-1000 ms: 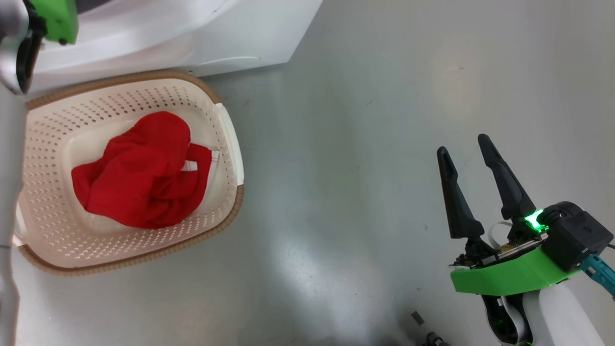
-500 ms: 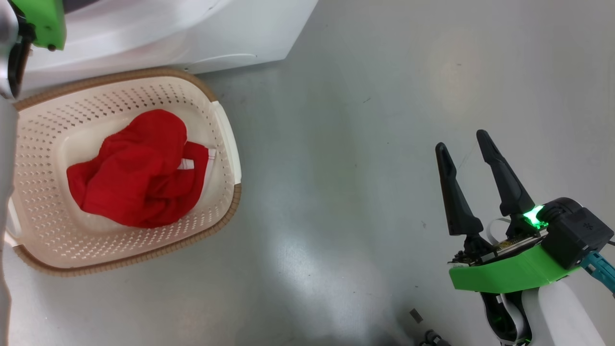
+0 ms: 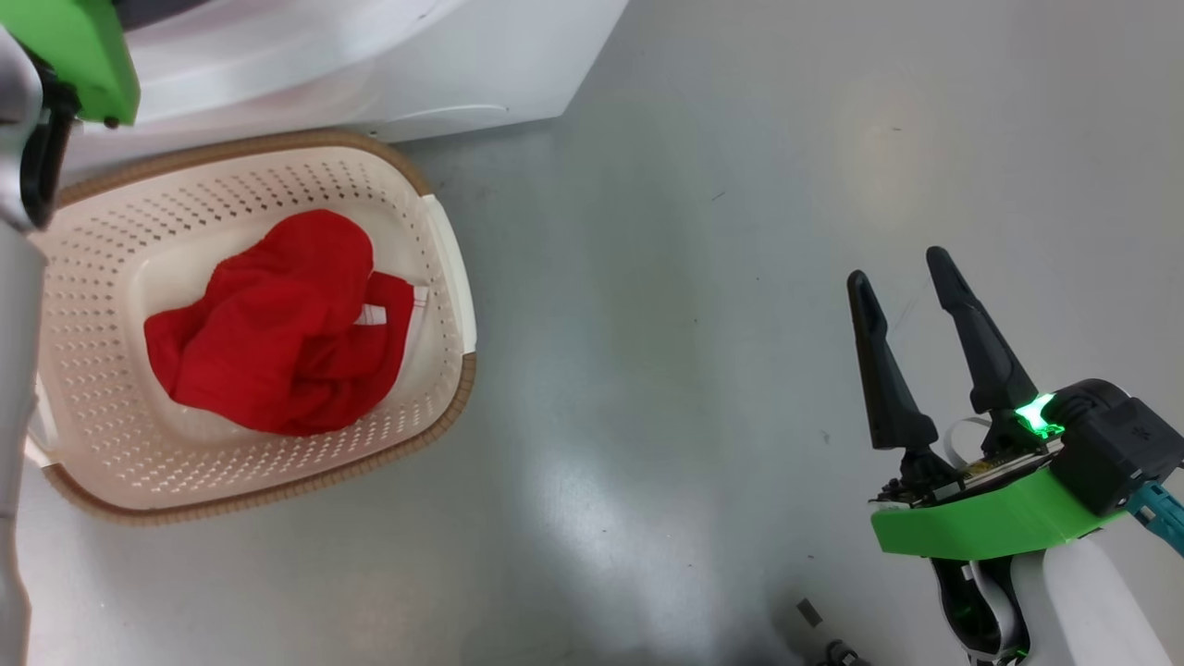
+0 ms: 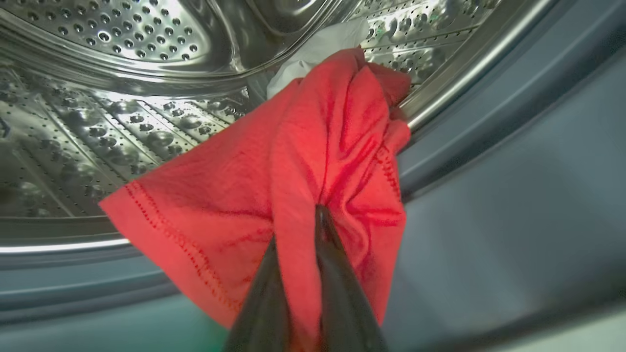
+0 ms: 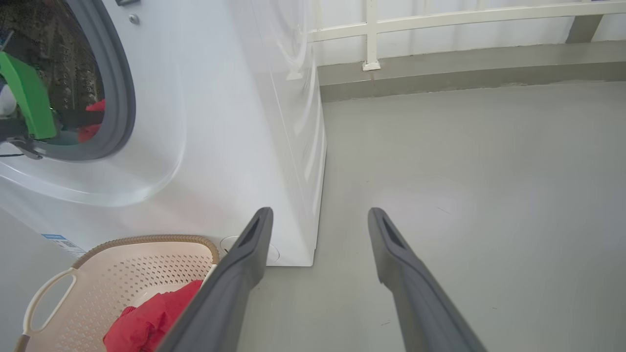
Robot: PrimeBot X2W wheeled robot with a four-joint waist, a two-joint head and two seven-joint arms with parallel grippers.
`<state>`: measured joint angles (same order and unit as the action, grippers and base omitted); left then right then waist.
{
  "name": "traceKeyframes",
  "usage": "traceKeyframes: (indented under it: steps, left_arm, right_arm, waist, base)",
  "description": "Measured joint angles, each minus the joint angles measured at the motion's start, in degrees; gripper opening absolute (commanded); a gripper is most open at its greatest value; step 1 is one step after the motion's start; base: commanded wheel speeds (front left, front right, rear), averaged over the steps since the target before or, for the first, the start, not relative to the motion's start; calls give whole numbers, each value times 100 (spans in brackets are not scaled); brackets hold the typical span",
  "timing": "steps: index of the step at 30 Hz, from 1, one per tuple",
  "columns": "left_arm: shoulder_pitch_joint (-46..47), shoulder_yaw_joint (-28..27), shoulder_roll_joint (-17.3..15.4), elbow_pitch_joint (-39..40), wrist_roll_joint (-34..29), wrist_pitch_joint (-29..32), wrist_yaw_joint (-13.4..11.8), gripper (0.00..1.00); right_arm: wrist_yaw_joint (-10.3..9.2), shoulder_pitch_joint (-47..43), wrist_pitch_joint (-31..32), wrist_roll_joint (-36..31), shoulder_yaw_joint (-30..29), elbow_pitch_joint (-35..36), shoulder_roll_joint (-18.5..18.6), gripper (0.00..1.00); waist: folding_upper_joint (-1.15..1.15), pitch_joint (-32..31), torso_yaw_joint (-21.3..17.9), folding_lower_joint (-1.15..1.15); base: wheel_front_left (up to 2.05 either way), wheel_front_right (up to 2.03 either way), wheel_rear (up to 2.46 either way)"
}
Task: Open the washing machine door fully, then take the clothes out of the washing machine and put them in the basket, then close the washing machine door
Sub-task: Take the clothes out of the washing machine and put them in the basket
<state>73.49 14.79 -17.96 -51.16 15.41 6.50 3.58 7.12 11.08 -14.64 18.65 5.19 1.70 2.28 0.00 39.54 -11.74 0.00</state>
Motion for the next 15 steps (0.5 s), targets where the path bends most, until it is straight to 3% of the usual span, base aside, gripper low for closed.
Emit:
traceKeyframes:
  steps: [9, 15]
  left_arm:
    - [-664, -224, -110, 833, 267, -661, -34, 0]
    - [-1254, -366, -163, 1590, 413, -839, -202, 0]
  right_arm:
    - [0, 3, 0, 0, -57, -7, 1, 100]
    - [0, 7, 0, 0, -90, -16, 3, 100]
  waist:
    - [0, -39, 155, 0]
    - [0, -103, 243, 0]
  base:
    - [0, 0, 0]
    - [0, 0, 0]
